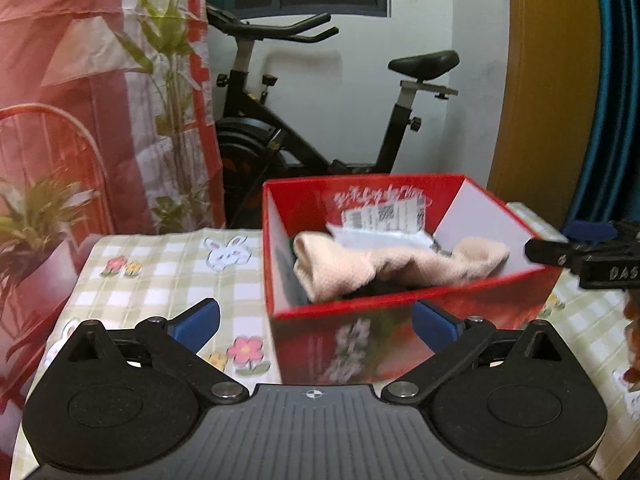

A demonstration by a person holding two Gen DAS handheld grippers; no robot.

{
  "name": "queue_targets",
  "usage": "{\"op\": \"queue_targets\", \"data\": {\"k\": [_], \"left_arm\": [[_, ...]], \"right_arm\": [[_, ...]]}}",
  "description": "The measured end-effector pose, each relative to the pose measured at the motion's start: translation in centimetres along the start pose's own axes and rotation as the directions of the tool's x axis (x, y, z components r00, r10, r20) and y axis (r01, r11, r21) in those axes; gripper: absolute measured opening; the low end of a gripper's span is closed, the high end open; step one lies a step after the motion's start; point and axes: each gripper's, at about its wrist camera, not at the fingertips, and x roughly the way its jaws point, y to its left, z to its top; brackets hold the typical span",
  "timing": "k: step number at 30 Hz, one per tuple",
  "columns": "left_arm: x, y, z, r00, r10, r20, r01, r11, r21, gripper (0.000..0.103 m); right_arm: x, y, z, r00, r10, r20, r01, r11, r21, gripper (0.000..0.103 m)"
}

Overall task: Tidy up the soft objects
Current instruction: 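Withdraw both grippers and move them to the pink knit cloth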

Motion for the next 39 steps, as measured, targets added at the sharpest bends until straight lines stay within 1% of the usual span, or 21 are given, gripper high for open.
{"op": "queue_targets", "data": {"k": [4, 7, 15, 20, 23, 27, 30, 34, 35, 39], "left_arm": [[-0.1, -0.1, -2.0, 0.999, -0.001, -0.04, 0.001, 1.0, -0.01, 0.103], [0.2, -0.2, -3.5, 0.997, -0.004, -0.074, 0.003, 1.0, -0.017, 0.103], [1.7, 0.5, -6.8, 0.987, 0.007, -0.161, -0.014, 0.999, -0.04, 0.103], [2.6, 1.1, -8.2, 0.979, 0.018, -0.204, -0.028, 0.999, -0.046, 0.103], [3.1, 1.4, -8.9, 0.974, 0.019, -0.225, -0.031, 0.998, -0.049, 0.103], [3.6, 1.6, -9.8, 0.969, 0.008, -0.246, -0.027, 0.997, -0.075, 0.103], [3.8, 1.7, -10.4, 0.966, -0.001, -0.259, -0.025, 0.995, -0.099, 0.103], [4.0, 2.5, -11.3, 0.963, -0.028, -0.268, -0.02, 0.985, -0.173, 0.103], [3.9, 2.6, -11.5, 0.966, -0.03, -0.258, -0.018, 0.983, -0.183, 0.103], [4.0, 2.1, -11.7, 0.967, -0.016, -0.253, -0.025, 0.987, -0.161, 0.103]], "right_arm": [[-0.8, -0.3, -1.8, 1.0, -0.005, -0.002, 0.005, 0.999, 0.034, 0.103], [-1.0, -0.2, -3.3, 1.0, -0.01, -0.02, 0.011, 0.999, 0.046, 0.103], [0.3, 1.1, -8.4, 0.991, -0.009, -0.134, 0.022, 0.995, 0.099, 0.103], [1.1, 2.5, -11.0, 0.983, -0.016, -0.182, 0.038, 0.993, 0.114, 0.103], [1.6, 3.0, -12.0, 0.977, -0.022, -0.21, 0.048, 0.992, 0.12, 0.103], [2.1, 3.6, -13.1, 0.969, -0.044, -0.245, 0.068, 0.993, 0.093, 0.103], [2.2, 3.5, -13.2, 0.968, -0.041, -0.248, 0.067, 0.993, 0.096, 0.103], [2.3, 3.5, -13.4, 0.967, -0.042, -0.25, 0.064, 0.995, 0.08, 0.103], [2.3, 3.7, -13.5, 0.967, -0.046, -0.249, 0.067, 0.995, 0.073, 0.103], [2.5, 3.9, -13.5, 0.966, -0.057, -0.253, 0.072, 0.996, 0.049, 0.103]]}}
